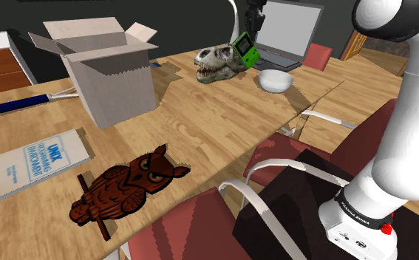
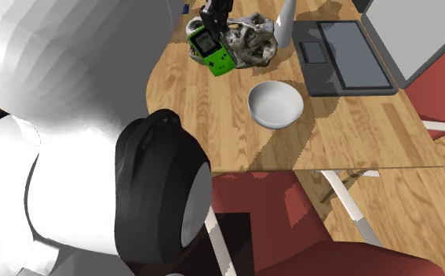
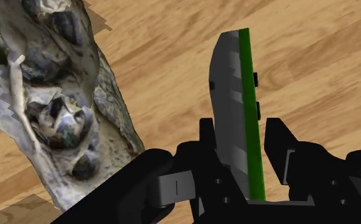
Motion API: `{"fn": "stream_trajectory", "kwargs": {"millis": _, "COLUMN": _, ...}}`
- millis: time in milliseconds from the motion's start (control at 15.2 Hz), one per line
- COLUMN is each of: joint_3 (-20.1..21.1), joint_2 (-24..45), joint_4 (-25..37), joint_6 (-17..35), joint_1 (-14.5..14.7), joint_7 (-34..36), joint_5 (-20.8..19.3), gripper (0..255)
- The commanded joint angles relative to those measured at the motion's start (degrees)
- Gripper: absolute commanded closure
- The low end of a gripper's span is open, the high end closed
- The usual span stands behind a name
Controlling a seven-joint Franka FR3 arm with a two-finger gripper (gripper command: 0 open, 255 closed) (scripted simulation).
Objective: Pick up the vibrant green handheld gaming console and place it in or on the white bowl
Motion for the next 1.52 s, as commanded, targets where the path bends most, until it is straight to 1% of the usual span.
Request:
{"fn": "stream_trajectory", "kwargs": {"millis": 0, "joint_3": -0.8, "joint_2": 0.2, "joint_4": 0.6, "joint_6": -0.4, "joint_1": -1.8, "joint_7": -2.5, "joint_5": 0.3, "gripper": 255}}
{"fn": "stream_trajectory", "kwargs": {"millis": 330, "joint_3": -2.7, "joint_2": 0.1, "joint_4": 1.4, "joint_6": -1.4, "joint_1": -6.2, "joint_7": -8.7, "joint_5": 0.9, "gripper": 255}}
{"fn": "stream_trajectory", "kwargs": {"millis": 594, "joint_3": -4.2, "joint_2": 1.4, "joint_4": 4.1, "joint_6": -2.8, "joint_1": -10.1, "joint_7": -13.6, "joint_5": 1.7, "gripper": 255}}
{"fn": "stream_trajectory", "kwargs": {"millis": 858, "joint_3": -5.5, "joint_2": 4.1, "joint_4": 8.8, "joint_6": -5.0, "joint_1": -14.4, "joint_7": -18.6, "joint_5": 2.9, "gripper": 255}}
{"fn": "stream_trajectory", "kwargs": {"millis": 1056, "joint_3": -6.2, "joint_2": 7.2, "joint_4": 14.3, "joint_6": -7.5, "joint_1": -18.2, "joint_7": -22.2, "joint_5": 4.1, "gripper": 255}}
{"fn": "stream_trajectory", "kwargs": {"millis": 1452, "joint_3": -6.3, "joint_2": 3.8, "joint_4": 4.0, "joint_6": -0.6, "joint_1": -16.7, "joint_7": -22.1, "joint_5": 3.1, "gripper": 255}}
